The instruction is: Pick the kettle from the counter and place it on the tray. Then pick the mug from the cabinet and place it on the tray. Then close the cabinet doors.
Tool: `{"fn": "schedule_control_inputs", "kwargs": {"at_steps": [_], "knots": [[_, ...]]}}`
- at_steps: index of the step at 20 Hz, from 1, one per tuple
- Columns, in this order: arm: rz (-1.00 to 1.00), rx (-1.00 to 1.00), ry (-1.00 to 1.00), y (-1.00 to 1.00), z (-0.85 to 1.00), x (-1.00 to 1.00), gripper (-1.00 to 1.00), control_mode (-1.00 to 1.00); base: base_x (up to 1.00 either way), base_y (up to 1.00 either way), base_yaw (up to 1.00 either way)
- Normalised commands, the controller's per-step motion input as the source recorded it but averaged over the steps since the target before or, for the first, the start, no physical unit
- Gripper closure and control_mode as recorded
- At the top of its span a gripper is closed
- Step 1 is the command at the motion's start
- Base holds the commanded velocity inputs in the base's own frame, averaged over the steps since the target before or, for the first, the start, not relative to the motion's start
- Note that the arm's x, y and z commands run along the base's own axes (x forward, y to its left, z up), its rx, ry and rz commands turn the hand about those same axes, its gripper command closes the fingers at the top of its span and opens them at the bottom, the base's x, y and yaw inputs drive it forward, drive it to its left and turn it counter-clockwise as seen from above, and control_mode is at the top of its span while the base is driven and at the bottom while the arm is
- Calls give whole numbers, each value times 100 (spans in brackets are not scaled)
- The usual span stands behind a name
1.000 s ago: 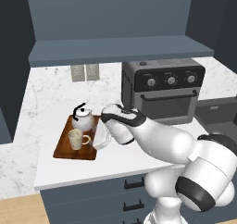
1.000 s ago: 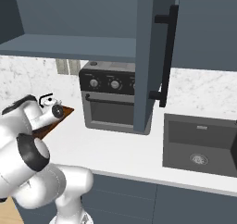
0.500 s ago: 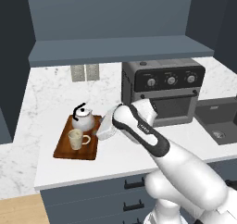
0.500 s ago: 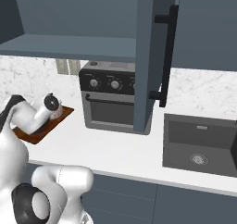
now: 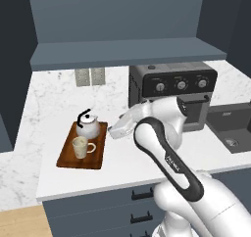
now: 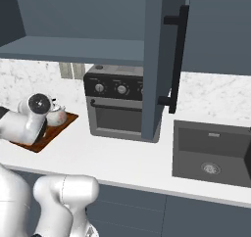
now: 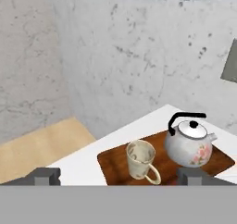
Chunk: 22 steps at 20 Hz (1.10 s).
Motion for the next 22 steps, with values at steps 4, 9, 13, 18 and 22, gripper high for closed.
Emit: {"fn": "schedule_control_inputs", "kwargs": {"at_steps": [4,9,13,18,22], "knots": [[-27,2,0,-36,49,-58,-100,-100,0,0,0],[-33,6,2,-31,34,-52,-100,-100,0,0,0],[-33,10,0,-30,41,-57,-100,-100,0,0,0],[-26,4,0,-25,33,-52,-100,-100,0,0,0],[-11,0,0,-20,25,-41,-100,-100,0,0,0]]}}
